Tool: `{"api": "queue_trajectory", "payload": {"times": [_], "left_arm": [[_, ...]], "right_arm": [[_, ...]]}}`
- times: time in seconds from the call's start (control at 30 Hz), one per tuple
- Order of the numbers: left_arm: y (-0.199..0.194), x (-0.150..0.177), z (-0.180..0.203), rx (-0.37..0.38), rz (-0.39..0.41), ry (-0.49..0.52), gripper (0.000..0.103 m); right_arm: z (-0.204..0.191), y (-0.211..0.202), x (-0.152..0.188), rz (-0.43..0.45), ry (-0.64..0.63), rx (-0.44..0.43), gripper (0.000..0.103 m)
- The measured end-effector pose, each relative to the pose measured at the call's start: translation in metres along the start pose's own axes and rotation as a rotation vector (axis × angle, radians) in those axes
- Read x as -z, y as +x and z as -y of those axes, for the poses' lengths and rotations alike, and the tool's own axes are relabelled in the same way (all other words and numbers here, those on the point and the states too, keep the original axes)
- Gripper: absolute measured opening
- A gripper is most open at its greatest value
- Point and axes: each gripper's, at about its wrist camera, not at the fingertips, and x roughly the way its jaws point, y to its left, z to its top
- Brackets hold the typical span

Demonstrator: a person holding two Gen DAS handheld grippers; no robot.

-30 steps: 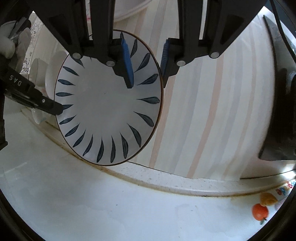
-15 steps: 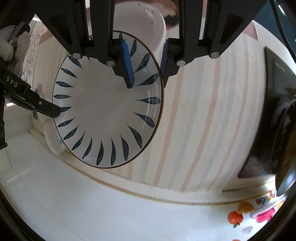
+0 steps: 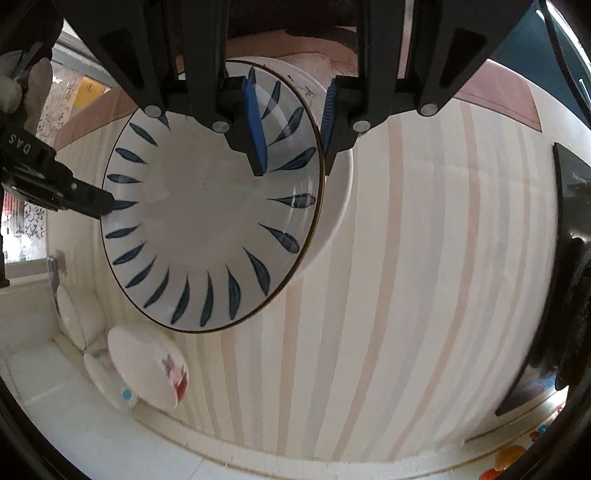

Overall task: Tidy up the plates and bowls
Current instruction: 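Stack the blue-leaf plate onto the plates held by the right tool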

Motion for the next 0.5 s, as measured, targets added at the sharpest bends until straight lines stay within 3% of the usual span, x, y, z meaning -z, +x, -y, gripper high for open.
{"api": "queue_trajectory", "payload": {"times": [0.23,0.5], "left_arm": [[0.019,-0.002,0.002,-0.035,-0.025,0.021,0.025],[0.021,0.003,0.017,-0.047,-0.031,0.033,0.025]], "right_arm": [[0.004,0.016,0.024,-0.021,0.026,-0.007,0.016],[0.003,0.027,0.019,-0.044,0.034,0.003,0.016]]}}
